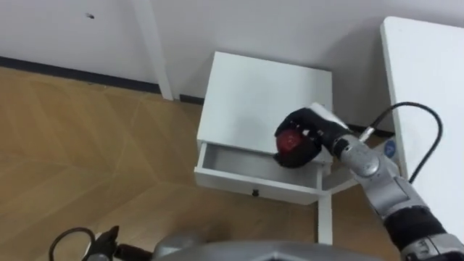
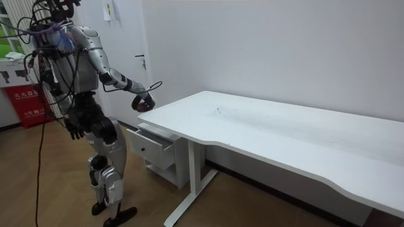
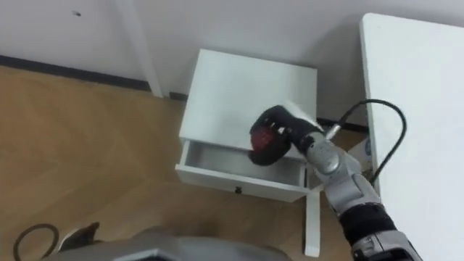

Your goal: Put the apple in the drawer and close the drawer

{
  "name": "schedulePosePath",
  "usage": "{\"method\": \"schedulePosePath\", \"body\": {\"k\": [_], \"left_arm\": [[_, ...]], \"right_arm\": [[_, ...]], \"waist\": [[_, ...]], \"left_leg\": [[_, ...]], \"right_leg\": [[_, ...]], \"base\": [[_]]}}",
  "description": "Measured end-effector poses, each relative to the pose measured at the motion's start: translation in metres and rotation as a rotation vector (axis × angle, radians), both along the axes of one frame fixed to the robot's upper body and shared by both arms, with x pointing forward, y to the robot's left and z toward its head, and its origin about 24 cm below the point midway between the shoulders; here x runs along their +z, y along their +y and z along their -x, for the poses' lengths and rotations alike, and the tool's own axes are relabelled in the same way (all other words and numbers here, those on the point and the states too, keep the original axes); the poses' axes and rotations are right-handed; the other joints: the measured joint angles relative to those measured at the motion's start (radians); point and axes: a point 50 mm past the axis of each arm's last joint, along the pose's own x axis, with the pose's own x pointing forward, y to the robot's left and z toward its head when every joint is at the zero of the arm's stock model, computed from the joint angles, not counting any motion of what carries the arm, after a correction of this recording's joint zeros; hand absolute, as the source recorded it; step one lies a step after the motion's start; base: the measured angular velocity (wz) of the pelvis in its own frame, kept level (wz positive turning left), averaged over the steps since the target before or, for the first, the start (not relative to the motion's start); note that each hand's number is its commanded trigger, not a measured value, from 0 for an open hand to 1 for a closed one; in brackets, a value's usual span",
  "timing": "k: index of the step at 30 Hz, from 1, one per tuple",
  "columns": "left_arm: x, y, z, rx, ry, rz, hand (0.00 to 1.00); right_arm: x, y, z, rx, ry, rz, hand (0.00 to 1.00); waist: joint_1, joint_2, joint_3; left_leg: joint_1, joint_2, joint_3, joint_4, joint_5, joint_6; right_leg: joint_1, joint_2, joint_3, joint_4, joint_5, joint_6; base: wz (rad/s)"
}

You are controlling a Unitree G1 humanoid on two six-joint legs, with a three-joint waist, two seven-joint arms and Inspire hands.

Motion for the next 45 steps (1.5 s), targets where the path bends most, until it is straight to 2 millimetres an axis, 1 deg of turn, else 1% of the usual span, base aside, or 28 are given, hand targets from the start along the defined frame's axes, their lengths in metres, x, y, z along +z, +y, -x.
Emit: {"method": "schedulePosePath", "body": {"k": [2, 3, 5, 6, 8, 9, 11, 17, 21, 26, 28, 29, 33, 41, 45], "left_arm": [[0.0, -0.001, 0.002, 0.001, 0.004, 0.001, 0.0], [-0.001, -0.001, 0.002, 0.001, 0.005, 0.003, 0.0], [-0.001, -0.004, 0.0, 0.001, -0.001, 0.01, 0.0], [-0.001, -0.004, -0.001, 0.001, -0.003, 0.011, 0.0], [0.0, -0.004, -0.009, -0.004, -0.021, 0.01, 0.0], [0.0, -0.005, -0.011, -0.005, -0.028, 0.01, 0.0], [0.001, -0.005, -0.018, -0.009, -0.044, 0.011, 0.0], [0.003, -0.007, -0.031, 0.003, -0.089, 0.019, 0.0], [0.002, -0.007, -0.03, 0.009, -0.087, 0.023, 0.0], [0.002, -0.009, -0.03, 0.011, -0.087, 0.028, 0.0], [0.002, -0.01, -0.03, 0.013, -0.088, 0.034, 0.0], [0.001, -0.011, -0.029, 0.029, -0.092, 0.046, 0.0], [0.0, -0.013, -0.028, 0.042, -0.094, 0.075, 0.0], [-0.001, -0.013, -0.02, 0.043, -0.072, 0.087, 0.0], [-0.001, -0.014, -0.019, 0.044, -0.069, 0.089, 0.0]], "right_arm": [[0.001, 0.006, 0.0, 0.033, 0.01, -0.02, 1.0], [0.0, 0.007, 0.001, 0.036, 0.016, -0.023, 1.0], [-0.002, 0.011, 0.002, 0.047, 0.033, -0.033, 1.0], [-0.003, 0.012, 0.003, 0.054, 0.04, -0.032, 1.0], [-0.005, 0.014, 0.005, 0.079, 0.071, -0.025, 1.0], [-0.006, 0.014, 0.006, 0.084, 0.075, -0.021, 1.0], [-0.008, 0.015, 0.008, 0.106, 0.102, -0.001, 1.0], [-0.01, 0.016, 0.011, 0.132, 0.141, 0.005, 1.0], [-0.011, 0.016, 0.012, 0.137, 0.149, 0.003, 1.0], [-0.011, 0.015, 0.012, 0.136, 0.148, 0.004, 1.0], [-0.01, 0.015, 0.011, 0.131, 0.146, 0.004, 1.0], [-0.01, 0.014, 0.011, 0.128, 0.144, 0.003, 1.0], [-0.01, 0.013, 0.01, 0.113, 0.134, 0.004, 1.0], [-0.008, -0.007, 0.004, -0.005, 0.093, 0.012, 1.0], [-0.007, -0.012, 0.002, -0.05, 0.068, 0.011, 1.0]], "waist": [[0.012, -0.007, -0.0008], [0.012, -0.009, -0.001], [0.012, -0.02, 0.0023], [0.012, -0.021, 0.0024], [0.011, -0.025, 0.0059], [0.011, -0.026, 0.0065], [0.01, -0.027, 0.0102], [0.01, -0.026, 0.0101], [0.01, -0.024, 0.0093], [0.01, -0.015, 0.003], [0.01, -0.011, 0.0017], [0.01, -0.008, 0.0033], [0.011, -0.005, 0.0034], [0.009, -0.006, 0.0045], [0.011, -0.008, 0.006]], "left_leg": [[0.001, -0.002, -0.019, 0.001, 0.001, 0.0], [0.0, -0.003, -0.023, 0.002, 0.001, 0.0], [-0.008, -0.004, -0.029, 0.002, 0.001, 0.0], [-0.01, -0.004, -0.03, 0.002, 0.001, 0.0], [-0.02, -0.005, -0.031, 0.003, 0.0, 0.0], [-0.024, -0.006, -0.031, 0.003, 0.0, 0.0], [-0.034, -0.007, -0.03, 0.004, 0.0, 0.0], [-0.035, -0.006, -0.03, 0.004, 0.0, 0.0], [-0.036, -0.006, -0.03, 0.004, 0.0, 0.0], [-0.033, -0.007, -0.03, 0.006, 0.001, 0.0], [-0.028, -0.007, -0.03, 0.005, 0.001, 0.0], [-0.021, -0.006, -0.029, 0.003, 0.001, 0.0], [-0.017, -0.006, -0.027, 0.0, 0.001, 0.0], [-0.019, -0.007, -0.029, -0.011, 0.002, 0.001], [-0.019, -0.007, -0.029, -0.011, 0.002, 0.001]], "right_leg": [[0.004, 0.0, -0.003, 0.0, 0.0, 0.0], [0.005, 0.0, -0.001, 0.0, 0.0, 0.0], [0.004, 0.0, -0.002, -0.001, 0.0, 0.0], [0.004, 0.0, -0.002, -0.001, 0.0, 0.0], [-0.004, 0.001, -0.003, -0.001, 0.0, 0.0], [-0.008, 0.001, -0.003, 0.0, 0.0, 0.0], [-0.015, 0.003, -0.002, -0.001, 0.0, 0.0], [-0.016, 0.005, -0.001, -0.001, 0.0, 0.0], [-0.018, 0.004, -0.001, 0.0, 0.0, 0.0], [-0.018, 0.0, -0.001, 0.0, 0.0, 0.0], [-0.017, -0.002, -0.001, 0.0, 0.0, 0.0], [-0.013, -0.002, -0.001, -0.001, 0.0, 0.0], [-0.01, -0.002, -0.003, -0.001, 0.0, 0.0], [-0.011, 0.002, -0.004, -0.001, 0.0, 0.0], [-0.012, 0.001, -0.007, -0.001, 0.0, 0.001]], "base": [[0.26], [0.24], [0.11], [0.0], [0.0], [0.0], [0.0], [0.0], [0.0], [0.0], [0.0], [0.0], [-0.02], [0.0], [0.0]]}}
